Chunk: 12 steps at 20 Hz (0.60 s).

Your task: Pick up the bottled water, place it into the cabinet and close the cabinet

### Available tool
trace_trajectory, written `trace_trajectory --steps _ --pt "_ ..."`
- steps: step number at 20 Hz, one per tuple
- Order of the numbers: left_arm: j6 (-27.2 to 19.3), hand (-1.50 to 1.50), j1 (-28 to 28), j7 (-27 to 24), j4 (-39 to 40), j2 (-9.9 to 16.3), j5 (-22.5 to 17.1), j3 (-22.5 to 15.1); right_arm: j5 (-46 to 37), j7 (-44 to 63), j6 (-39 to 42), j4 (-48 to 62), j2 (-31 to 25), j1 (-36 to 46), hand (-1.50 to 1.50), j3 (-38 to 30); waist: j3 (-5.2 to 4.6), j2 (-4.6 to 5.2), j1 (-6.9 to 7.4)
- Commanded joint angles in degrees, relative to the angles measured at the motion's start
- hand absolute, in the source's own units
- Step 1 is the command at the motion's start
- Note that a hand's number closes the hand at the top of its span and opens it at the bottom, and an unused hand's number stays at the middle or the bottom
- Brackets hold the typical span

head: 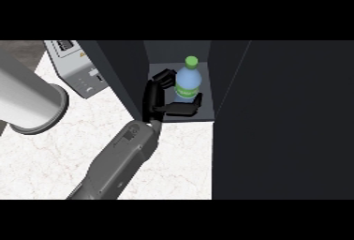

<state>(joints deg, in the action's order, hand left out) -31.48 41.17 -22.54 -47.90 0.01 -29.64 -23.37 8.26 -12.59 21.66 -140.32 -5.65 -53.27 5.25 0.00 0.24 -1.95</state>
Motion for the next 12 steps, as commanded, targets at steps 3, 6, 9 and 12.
trace_trajectory --steps 3,6,9,12 --pt "-2.1 1.50 8.2 0.3 10.0 0.0 -3.7 2.2 3.8 3.9 -0.4 -5.4 1.1 -0.5 -1.50 1.7 -0.05 0.24 -0.48" --pt "-3.0 1.50 13.6 1.0 16.7 0.0 -4.3 2.2 7.5 2.3 0.8 -2.1 -0.6 2.1 -1.50 -3.6 -0.01 0.58 -1.35" --pt "-4.7 1.50 15.2 -0.6 23.0 0.0 1.5 -0.2 8.1 3.6 1.5 -5.1 -1.4 1.5 -1.50 -3.2 0.00 0.80 -1.95" --pt "-6.1 1.50 19.2 -0.3 29.7 0.0 1.4 2.5 5.5 1.9 1.2 0.1 0.1 4.6 -1.50 -2.0 0.00 1.23 -2.28"
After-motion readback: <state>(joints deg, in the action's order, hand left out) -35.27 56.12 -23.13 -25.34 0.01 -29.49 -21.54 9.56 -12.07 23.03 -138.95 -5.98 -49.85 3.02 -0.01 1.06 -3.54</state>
